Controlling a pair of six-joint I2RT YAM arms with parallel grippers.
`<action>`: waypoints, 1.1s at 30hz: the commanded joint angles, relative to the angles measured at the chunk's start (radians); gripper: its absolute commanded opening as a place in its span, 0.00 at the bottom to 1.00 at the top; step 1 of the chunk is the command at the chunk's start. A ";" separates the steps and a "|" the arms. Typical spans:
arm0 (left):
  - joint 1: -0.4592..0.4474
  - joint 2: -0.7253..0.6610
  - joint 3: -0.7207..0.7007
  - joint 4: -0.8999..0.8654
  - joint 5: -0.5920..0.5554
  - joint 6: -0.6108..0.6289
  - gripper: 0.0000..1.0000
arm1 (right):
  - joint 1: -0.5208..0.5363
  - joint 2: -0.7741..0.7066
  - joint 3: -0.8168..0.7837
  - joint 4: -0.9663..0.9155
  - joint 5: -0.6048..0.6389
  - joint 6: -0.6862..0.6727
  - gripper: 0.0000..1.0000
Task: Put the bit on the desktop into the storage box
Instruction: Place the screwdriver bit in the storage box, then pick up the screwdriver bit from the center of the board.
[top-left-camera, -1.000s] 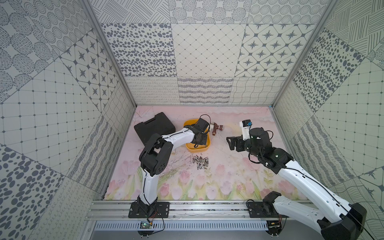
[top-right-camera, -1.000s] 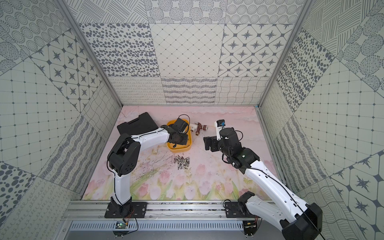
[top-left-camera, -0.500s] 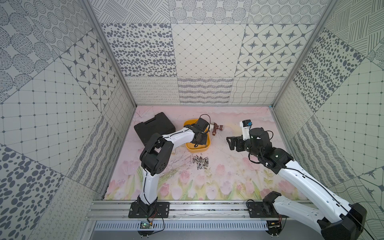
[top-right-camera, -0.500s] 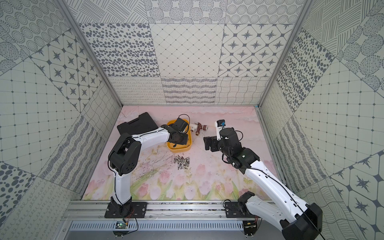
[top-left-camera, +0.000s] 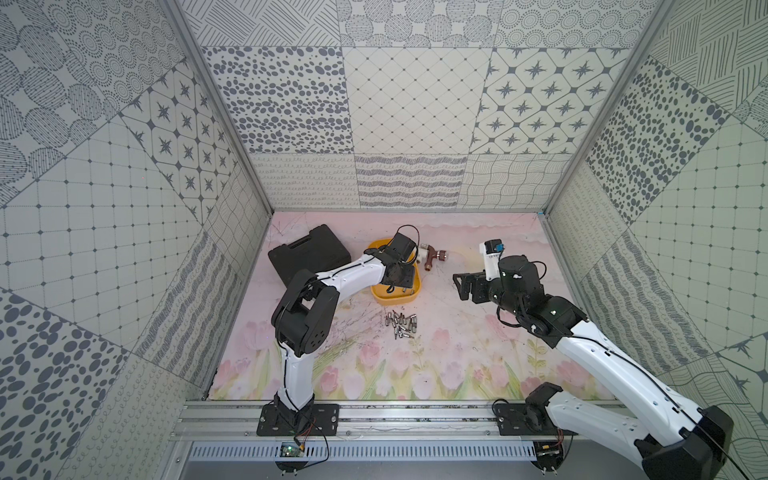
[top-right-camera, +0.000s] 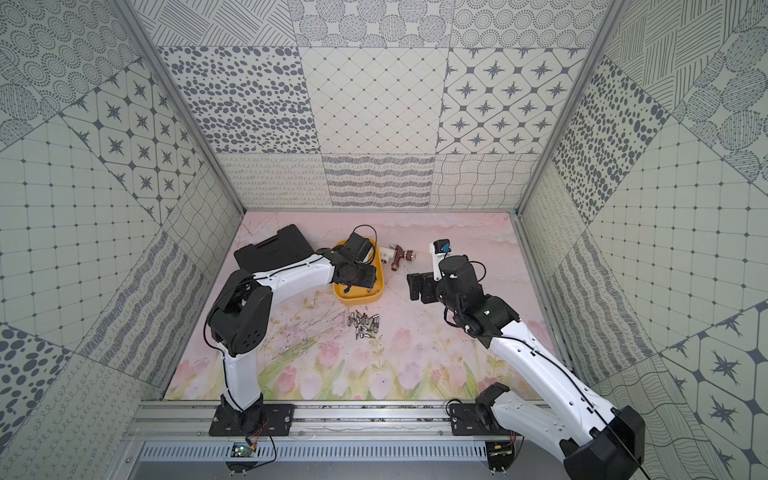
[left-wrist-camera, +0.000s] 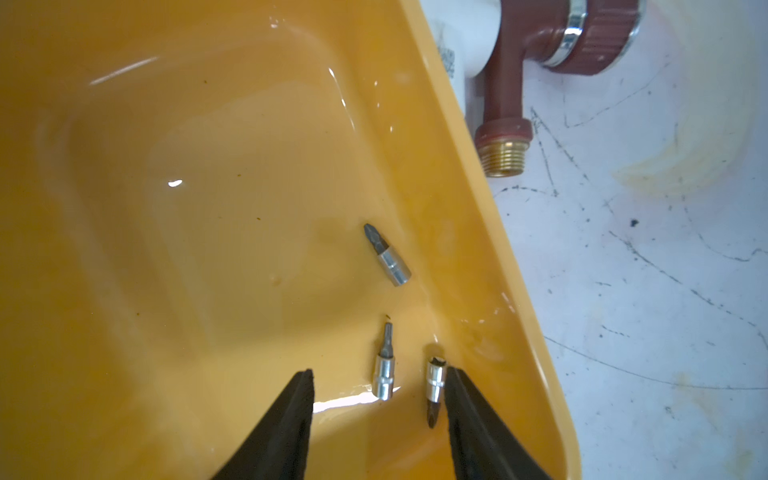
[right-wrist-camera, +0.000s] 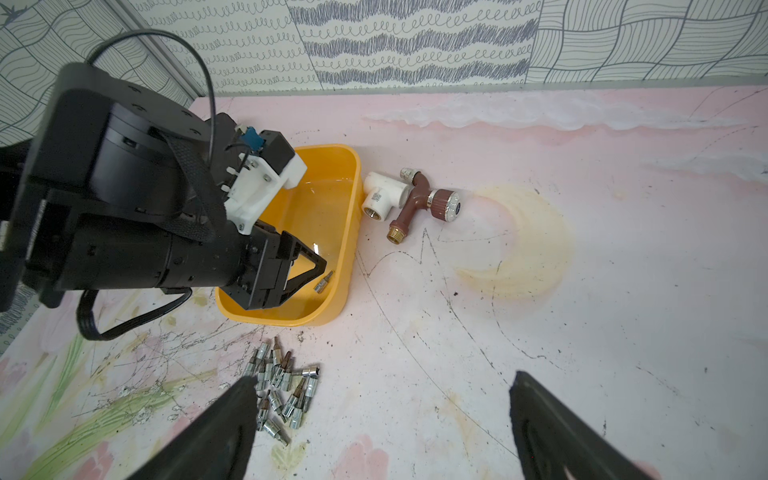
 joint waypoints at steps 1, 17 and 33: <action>0.006 -0.089 -0.035 -0.031 0.008 0.029 0.65 | 0.001 -0.014 -0.008 0.035 0.004 0.000 0.96; -0.033 -0.627 -0.461 0.053 -0.081 0.030 0.88 | -0.002 0.001 -0.003 0.037 0.015 -0.013 0.97; -0.136 -0.833 -0.658 -0.079 -0.165 -0.021 0.83 | -0.003 0.021 0.005 0.038 0.021 -0.012 0.97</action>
